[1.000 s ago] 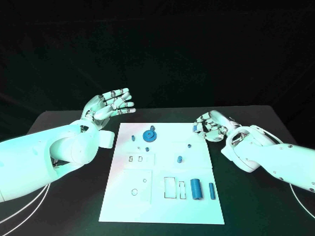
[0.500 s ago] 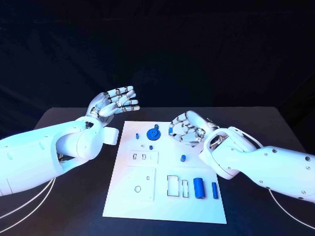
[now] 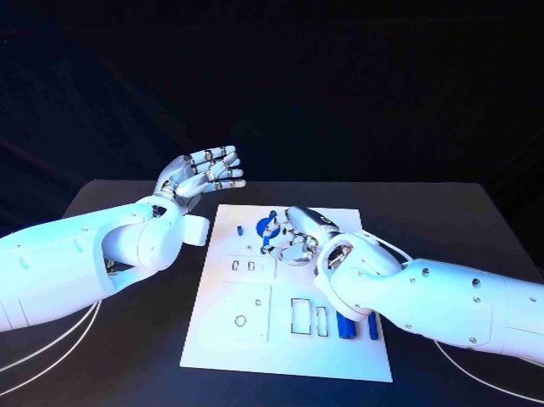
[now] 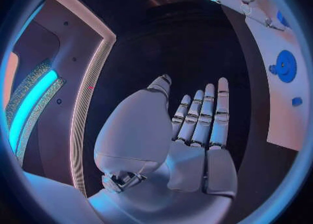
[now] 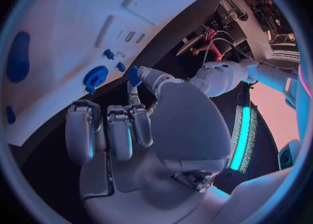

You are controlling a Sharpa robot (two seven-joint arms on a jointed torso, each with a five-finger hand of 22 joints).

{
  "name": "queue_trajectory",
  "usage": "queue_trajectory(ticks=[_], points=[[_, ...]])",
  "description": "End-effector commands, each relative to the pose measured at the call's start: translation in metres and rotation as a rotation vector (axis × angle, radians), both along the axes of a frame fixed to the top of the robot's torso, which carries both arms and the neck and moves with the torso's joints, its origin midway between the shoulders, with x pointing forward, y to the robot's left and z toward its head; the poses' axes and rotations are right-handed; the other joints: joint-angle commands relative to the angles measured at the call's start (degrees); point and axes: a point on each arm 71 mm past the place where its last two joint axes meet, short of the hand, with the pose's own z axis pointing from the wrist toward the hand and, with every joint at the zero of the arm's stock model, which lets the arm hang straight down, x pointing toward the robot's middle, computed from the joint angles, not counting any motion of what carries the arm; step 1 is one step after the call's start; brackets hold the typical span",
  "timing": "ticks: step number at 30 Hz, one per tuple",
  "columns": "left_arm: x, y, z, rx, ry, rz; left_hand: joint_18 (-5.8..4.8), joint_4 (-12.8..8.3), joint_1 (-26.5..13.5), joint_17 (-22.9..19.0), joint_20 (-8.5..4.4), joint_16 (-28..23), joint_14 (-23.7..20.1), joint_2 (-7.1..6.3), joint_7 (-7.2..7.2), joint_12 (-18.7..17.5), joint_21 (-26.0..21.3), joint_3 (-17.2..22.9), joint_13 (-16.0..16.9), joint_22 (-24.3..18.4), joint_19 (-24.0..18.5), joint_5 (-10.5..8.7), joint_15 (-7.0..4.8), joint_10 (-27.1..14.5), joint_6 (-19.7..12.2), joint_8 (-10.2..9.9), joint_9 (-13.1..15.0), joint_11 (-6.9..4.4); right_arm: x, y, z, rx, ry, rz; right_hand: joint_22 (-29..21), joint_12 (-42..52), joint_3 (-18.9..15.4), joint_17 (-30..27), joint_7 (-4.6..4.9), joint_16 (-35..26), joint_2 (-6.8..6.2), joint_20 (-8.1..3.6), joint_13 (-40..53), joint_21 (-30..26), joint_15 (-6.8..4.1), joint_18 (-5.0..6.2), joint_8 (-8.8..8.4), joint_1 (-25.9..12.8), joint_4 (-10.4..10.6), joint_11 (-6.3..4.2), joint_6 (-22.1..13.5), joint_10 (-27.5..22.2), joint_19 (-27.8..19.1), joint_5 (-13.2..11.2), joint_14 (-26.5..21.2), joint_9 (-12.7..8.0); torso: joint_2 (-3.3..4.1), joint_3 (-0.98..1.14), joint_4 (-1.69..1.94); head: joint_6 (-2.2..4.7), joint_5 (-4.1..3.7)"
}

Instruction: Assemble the parts on the task board

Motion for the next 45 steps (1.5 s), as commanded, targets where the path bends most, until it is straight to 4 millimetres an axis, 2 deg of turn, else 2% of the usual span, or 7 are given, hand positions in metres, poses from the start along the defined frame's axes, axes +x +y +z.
queue_trajectory(ticks=[1,5,9,16,20,32,45], points=[[-0.001,-0.003,0.001,-0.007,-0.003,-0.018,0.53,-0.12,0.55,0.05,0.04,0.34,-0.36,0.07,4.84,0.36,0.23,0.3,0.05,0.06,-0.53,-0.07,0.0,0.37,0.25,0.17,0.05,-0.01,-0.001,0.005,-0.008,-0.068,0.002,0.008,8.67,0.16,0.02,15.07,-0.41,0.22,-0.02,-0.37,8.35,0.1,-0.36,-0.88,2.28,-0.43,0.29,-0.38,-0.1,0.59,1.26,0.16,5.97,2.39,0.04,0.04,0.05,-0.31,0.21],[-0.001,-0.005,0.001,-0.008,-0.001,-0.023,0.53,-0.1,0.56,0.08,0.04,0.38,-0.36,0.07,4.84,0.4,0.26,0.32,0.05,0.06,-0.54,-0.07,0.0,0.47,0.31,0.2,0.06,-0.01,-0.003,0.011,-0.017,-0.089,0.014,0.012,8.64,0.14,0.01,15.07,-0.4,0.22,-0.07,-0.37,8.33,0.05,-0.35,-0.87,2.29,-0.55,0.32,-0.36,-0.18,0.57,1.23,0.16,5.97,2.39,0.07,0.02,0.15,-0.46,0.23],[-0.001,-0.006,0.001,-0.009,0.0,-0.026,0.53,-0.1,0.57,0.1,0.04,0.39,-0.36,0.07,4.84,0.41,0.27,0.33,0.05,0.06,-0.54,-0.07,0.0,0.5,0.42,0.23,0.08,0.0,-0.005,0.015,-0.023,-0.106,0.014,0.016,8.64,0.14,0.01,15.07,-0.4,0.22,-0.07,-0.37,8.33,0.05,-0.35,-0.87,2.29,-0.55,0.32,-0.36,-0.18,0.57,1.23,0.16,5.97,2.39,0.02,0.09,-0.06,-0.72,0.5],[-0.001,-0.007,0.001,-0.01,0.001,-0.03,0.53,-0.1,0.57,0.1,0.04,0.39,-0.36,0.07,4.84,0.41,0.27,0.33,0.05,0.06,-0.54,-0.07,0.0,0.5,0.42,0.23,0.08,0.0,-0.01,0.021,-0.032,-0.147,0.029,0.034,8.69,0.14,-0.16,15.07,-0.34,0.22,-0.51,-0.36,8.35,0.07,-0.32,-0.88,2.4,-1.24,0.45,-0.32,-0.49,0.58,1.27,0.14,5.97,2.44,0.0,0.08,0.03,-1.1,0.49],[-0.001,-0.007,0.001,-0.01,0.001,-0.03,0.53,-0.1,0.57,0.1,0.04,0.39,-0.36,0.07,4.84,0.41,0.27,0.33,0.05,0.06,-0.54,-0.07,0.0,0.5,0.42,0.23,0.08,0.0,-0.012,0.023,-0.036,-0.157,0.035,0.037,8.62,0.16,-0.18,15.07,-0.33,0.22,-0.54,-0.36,8.36,-0.02,-0.32,-0.86,2.43,-1.36,0.49,-0.31,-0.52,0.59,1.22,0.14,5.97,2.44,-0.01,0.11,-0.09,-1.17,0.61],[-0.001,-0.008,0.001,-0.011,0.002,-0.033,0.53,-0.07,0.59,0.18,0.05,0.47,-0.37,0.05,4.86,0.45,0.32,0.36,0.04,0.08,-0.56,-0.08,0.0,0.65,0.54,0.29,0.1,0.02,-0.014,0.026,-0.041,-0.164,0.035,0.041,8.59,0.16,-0.2,15.07,-0.32,0.22,-0.64,-0.35,8.38,-0.08,-0.31,-0.85,2.44,-1.54,0.53,-0.3,-0.63,0.6,1.2,0.14,5.97,2.44,0.0,0.13,-0.07,-1.5,0.83],[-0.001,-0.008,0.0,-0.01,0.005,-0.034,0.53,-0.07,0.59,0.18,0.05,0.47,-0.37,0.05,4.86,0.45,0.32,0.36,0.04,0.08,-0.56,-0.08,0.0,0.65,0.54,0.29,0.1,0.02,-0.015,0.028,-0.043,-0.163,0.031,0.044,8.42,-0.05,-0.27,15.07,-0.18,0.22,-0.96,-0.32,8.18,-0.35,-0.25,-0.79,2.36,-2.02,0.63,-0.2,-1.13,0.43,1.07,0.15,5.97,2.38,-0.01,0.13,-0.11,-1.45,0.86]])
